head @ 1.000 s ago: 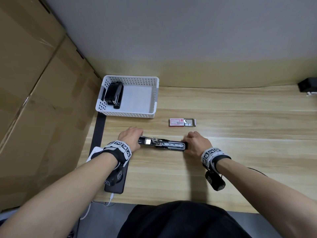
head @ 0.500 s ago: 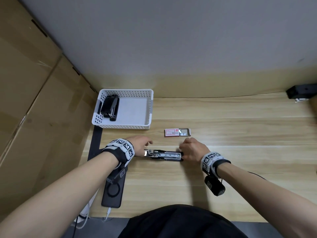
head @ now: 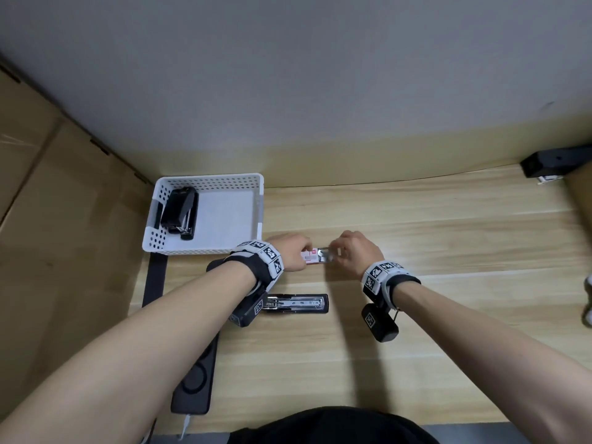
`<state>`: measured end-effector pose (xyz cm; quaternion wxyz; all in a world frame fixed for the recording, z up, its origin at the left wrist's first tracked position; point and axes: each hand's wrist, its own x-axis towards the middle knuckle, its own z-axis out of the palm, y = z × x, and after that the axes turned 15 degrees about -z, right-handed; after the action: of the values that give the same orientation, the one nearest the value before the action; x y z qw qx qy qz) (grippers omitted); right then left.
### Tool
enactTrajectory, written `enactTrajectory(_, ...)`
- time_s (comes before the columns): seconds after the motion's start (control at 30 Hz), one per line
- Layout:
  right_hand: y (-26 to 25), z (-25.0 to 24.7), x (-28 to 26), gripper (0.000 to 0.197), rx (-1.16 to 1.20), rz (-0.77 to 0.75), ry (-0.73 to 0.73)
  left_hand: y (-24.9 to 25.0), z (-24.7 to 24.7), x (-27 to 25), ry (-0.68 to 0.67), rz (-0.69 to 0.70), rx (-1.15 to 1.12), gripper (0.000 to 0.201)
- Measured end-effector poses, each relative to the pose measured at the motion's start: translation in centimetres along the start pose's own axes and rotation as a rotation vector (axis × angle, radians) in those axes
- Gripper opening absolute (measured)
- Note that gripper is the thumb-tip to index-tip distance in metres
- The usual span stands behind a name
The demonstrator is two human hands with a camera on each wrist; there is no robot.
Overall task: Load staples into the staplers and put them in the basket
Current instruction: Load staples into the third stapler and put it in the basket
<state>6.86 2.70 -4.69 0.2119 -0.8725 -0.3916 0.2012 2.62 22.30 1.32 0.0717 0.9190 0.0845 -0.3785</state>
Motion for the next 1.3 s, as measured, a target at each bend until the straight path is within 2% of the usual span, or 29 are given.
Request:
enactTrajectory(0.07,0.5,0.4,0.8,0.021,-0.001,0.026,-0.013,0.8,-0.1,1.2,0.016,-0.011,0.084,0.035)
enactTrajectory(0.2,1.4,1.1,1.7,0.020,0.016,0.012,-0.047,1.7,0.5,3.6,0.028,-0.047,0.214,0.038)
enactTrajectory(0.27,1.8,1.4,2.0,0.030,0.044,0.005,-0.094,1.7,1.3,4.6,0.040,-0.054,0.234,0.036)
enactTrajectory(0.4,2.5,1.9,2.4,0.044,0.052,-0.029,-0.126,1.9,2.7,6.0,0.070,-0.053,0.272,0.046)
enactTrajectory(0.63,3.9,2.4,2.2,0.037,0.052,-0.073,-0.087,1.3,2.7,7.0,0.093,-0.023,0.290,0.033)
enactTrajectory(1.0,4.5,2.0,0.9,0.041,0.064,-0.076,-0.020,0.8,3.1,6.6,0.102,-0.032,0.256,0.033)
enactTrajectory(1.13,3.8,1.9,0.7,0.019,0.100,-0.097,0.149,0.7,3.0,6.6,0.094,-0.026,0.244,0.035)
enactTrajectory(1.23,3.2,1.8,1.5,0.009,0.063,-0.106,0.127,0.6,3.0,6.7,0.081,-0.017,0.231,0.038)
enactTrajectory(1.3,3.0,2.0,2.1,0.014,0.009,-0.120,0.074,0.6,2.9,6.8,0.075,-0.017,0.225,0.039)
